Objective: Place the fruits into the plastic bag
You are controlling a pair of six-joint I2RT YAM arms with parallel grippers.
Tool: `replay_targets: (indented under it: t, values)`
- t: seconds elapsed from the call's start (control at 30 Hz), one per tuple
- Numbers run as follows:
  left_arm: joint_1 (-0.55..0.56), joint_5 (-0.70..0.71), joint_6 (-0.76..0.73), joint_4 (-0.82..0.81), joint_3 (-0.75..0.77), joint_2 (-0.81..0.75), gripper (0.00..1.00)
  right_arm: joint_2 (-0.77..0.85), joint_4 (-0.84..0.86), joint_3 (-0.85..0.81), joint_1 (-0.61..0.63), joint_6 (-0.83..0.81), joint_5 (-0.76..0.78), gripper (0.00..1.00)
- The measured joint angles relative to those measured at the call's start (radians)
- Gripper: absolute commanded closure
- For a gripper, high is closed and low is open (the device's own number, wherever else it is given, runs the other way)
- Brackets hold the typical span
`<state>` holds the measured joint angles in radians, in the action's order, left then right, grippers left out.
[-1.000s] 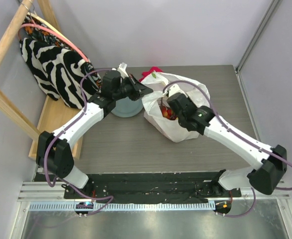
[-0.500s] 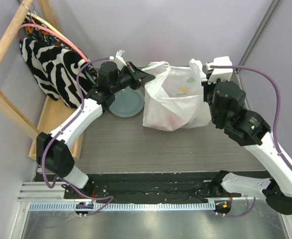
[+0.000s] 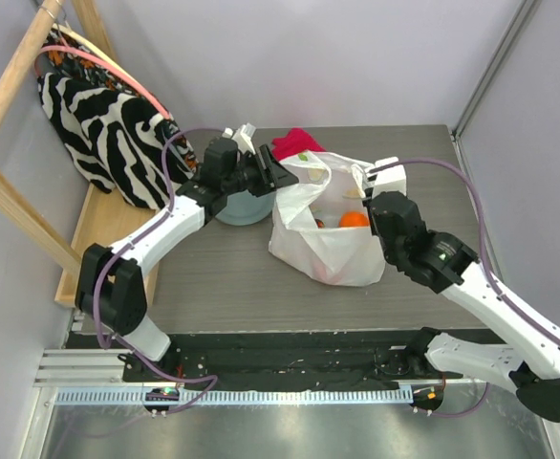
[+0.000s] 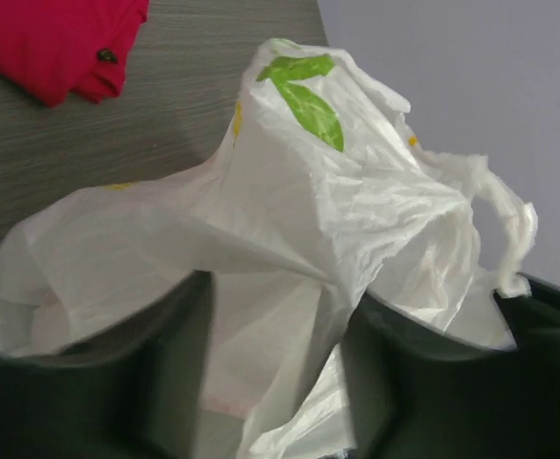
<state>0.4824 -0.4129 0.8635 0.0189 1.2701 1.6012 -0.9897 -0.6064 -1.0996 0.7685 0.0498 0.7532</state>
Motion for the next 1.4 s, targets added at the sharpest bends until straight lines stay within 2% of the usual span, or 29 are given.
replay_targets:
  t: [0.03, 0.13, 0.17, 0.27, 0.43, 0.67, 0.8, 0.9, 1.0, 1.2, 1.4]
  values:
    - [0.001, 0.002, -0.017, 0.006, 0.000, -0.004, 0.19, 0.014, 0.000, -0.010, 0.000, 0.000, -0.017, 0.43]
    - [0.003, 0.046, -0.064, 0.039, -0.002, -0.043, 0.08, 0.033, 0.011, -0.047, -0.001, -0.003, -0.073, 0.23]
    - [0.004, 0.067, -0.076, 0.042, -0.011, -0.068, 0.01, 0.037, 0.019, -0.060, -0.002, -0.006, -0.097, 0.21]
    - [0.005, 0.155, -0.114, 0.046, -0.064, -0.183, 0.00, 0.043, 0.046, -0.101, -0.003, -0.008, -0.153, 0.11]
    - [0.006, 0.330, -0.179, 0.061, -0.155, -0.388, 0.00, 0.019, 0.084, -0.176, -0.060, 0.022, -0.245, 0.08]
    - [-0.009, 0.540, -0.222, 0.192, -0.185, -0.529, 0.00, -0.080, 0.101, -0.219, -0.465, 0.164, -0.509, 0.08]
    - [-0.036, 0.635, -0.233, 0.304, -0.185, -0.611, 0.00, -0.080, 0.100, -0.215, -0.597, 0.217, -0.542, 0.08]
    - [-0.045, 0.695, -0.252, 0.371, -0.186, -0.687, 0.00, -0.034, 0.113, -0.180, -0.620, 0.230, -0.517, 0.08]
    - [-0.045, 0.762, -0.266, 0.446, -0.172, -0.742, 0.00, 0.066, 0.157, -0.075, -0.627, 0.238, -0.455, 0.08]
    - [-0.045, 0.863, -0.275, 0.559, -0.108, -0.739, 0.00, 0.182, 0.233, 0.076, -0.627, 0.249, -0.389, 0.08]
    - [-0.045, 0.895, -0.274, 0.599, -0.105, -0.723, 0.00, 0.208, 0.264, 0.137, -0.627, 0.265, -0.360, 0.08]
